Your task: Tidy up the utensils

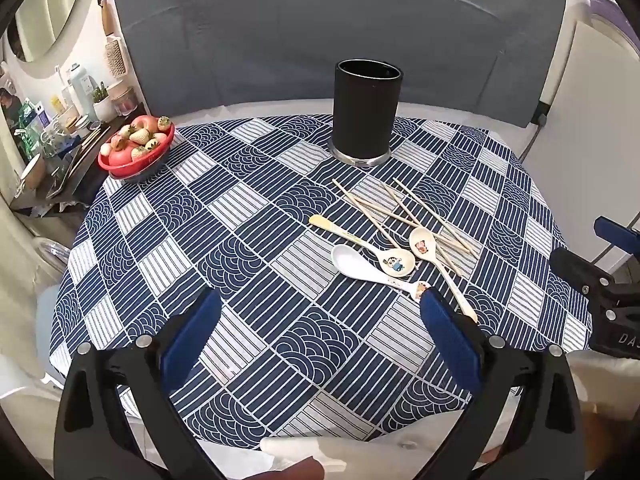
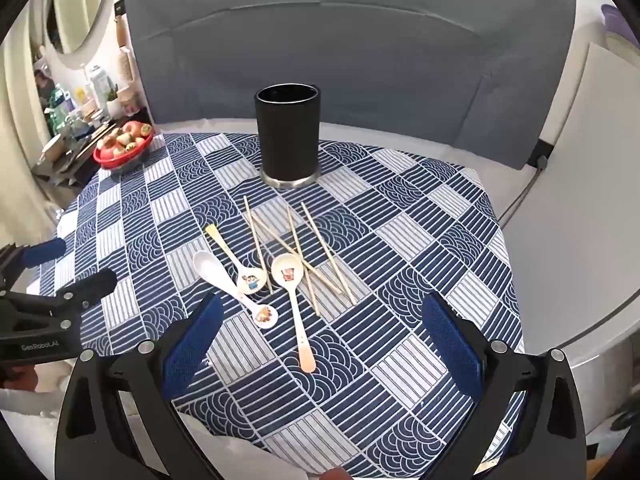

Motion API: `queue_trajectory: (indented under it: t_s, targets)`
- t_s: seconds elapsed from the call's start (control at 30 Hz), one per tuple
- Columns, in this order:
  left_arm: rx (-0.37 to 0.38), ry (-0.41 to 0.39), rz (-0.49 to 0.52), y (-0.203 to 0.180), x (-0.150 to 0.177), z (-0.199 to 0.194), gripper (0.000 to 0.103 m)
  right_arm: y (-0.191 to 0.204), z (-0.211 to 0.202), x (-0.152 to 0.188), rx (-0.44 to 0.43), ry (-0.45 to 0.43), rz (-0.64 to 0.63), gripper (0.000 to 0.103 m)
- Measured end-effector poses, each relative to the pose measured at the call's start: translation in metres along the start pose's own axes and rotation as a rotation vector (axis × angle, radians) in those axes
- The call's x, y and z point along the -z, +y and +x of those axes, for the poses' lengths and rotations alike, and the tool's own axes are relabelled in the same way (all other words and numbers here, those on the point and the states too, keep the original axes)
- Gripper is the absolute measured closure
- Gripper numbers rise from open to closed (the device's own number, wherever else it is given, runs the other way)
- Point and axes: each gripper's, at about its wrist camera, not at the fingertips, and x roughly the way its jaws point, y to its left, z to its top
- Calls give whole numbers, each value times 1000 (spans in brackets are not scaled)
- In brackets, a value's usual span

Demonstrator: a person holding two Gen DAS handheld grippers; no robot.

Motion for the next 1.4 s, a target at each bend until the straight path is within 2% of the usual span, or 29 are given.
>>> queue_trajectory:
  t_s: [0.8,1.4]
  targets:
    - [3,21,-4,4,1,2,6,1,-7,0,-1,-27,-3,8]
    - [16,43,6,4,2,9,6,0,-5,-1,-10,-16,5,8]
